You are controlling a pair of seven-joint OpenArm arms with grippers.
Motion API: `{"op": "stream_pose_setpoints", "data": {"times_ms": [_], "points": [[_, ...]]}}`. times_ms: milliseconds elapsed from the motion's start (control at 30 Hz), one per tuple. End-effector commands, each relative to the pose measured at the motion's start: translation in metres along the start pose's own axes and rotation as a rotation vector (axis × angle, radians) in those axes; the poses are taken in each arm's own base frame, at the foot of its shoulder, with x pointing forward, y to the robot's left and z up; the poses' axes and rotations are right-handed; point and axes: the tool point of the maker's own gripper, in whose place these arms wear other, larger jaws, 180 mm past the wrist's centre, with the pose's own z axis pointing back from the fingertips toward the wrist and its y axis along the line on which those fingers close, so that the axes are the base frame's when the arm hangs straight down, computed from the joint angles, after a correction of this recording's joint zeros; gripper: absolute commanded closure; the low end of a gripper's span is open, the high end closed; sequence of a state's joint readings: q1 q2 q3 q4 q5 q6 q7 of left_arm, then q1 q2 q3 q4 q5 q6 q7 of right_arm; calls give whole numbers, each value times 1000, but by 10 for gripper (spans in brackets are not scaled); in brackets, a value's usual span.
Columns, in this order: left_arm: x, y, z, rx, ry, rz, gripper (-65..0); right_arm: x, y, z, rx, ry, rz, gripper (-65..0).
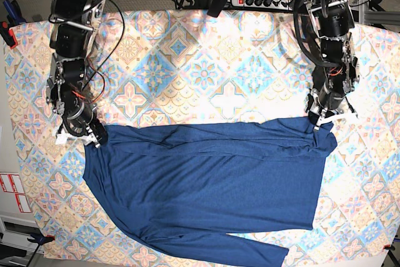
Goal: Fold the T-shirt properly
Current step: 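Pull both grippers back toward the robot, dragging the shirt along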
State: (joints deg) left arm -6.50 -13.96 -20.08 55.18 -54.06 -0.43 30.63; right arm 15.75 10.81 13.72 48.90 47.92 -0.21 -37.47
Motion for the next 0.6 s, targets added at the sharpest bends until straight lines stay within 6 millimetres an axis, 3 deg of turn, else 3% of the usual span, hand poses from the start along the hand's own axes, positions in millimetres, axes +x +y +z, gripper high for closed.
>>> {"op": "stream_pose_setpoints", "data": {"times_ms": [0,167,233,333,400,567], "points": [[6,-5,0,-5,-4,-11,0,9,7,0,11,-10,7,-226],[6,-5,0,-5,-4,-13,0,18,18,-5,25,-14,-11,-46],[5,-5,0,-5,-2,-15,0,26,23,-3,36,-32,-4,-5],[3,2,3,5,2,-19,0,45,25,6,44,-75,18,-5],[15,2,8,0,-21,-47,0,65,20,15,40,-113,21,-5],[34,-2,21,-15,-61,-107,0,57,-13,22,-7,-114,-20,-5]]}}
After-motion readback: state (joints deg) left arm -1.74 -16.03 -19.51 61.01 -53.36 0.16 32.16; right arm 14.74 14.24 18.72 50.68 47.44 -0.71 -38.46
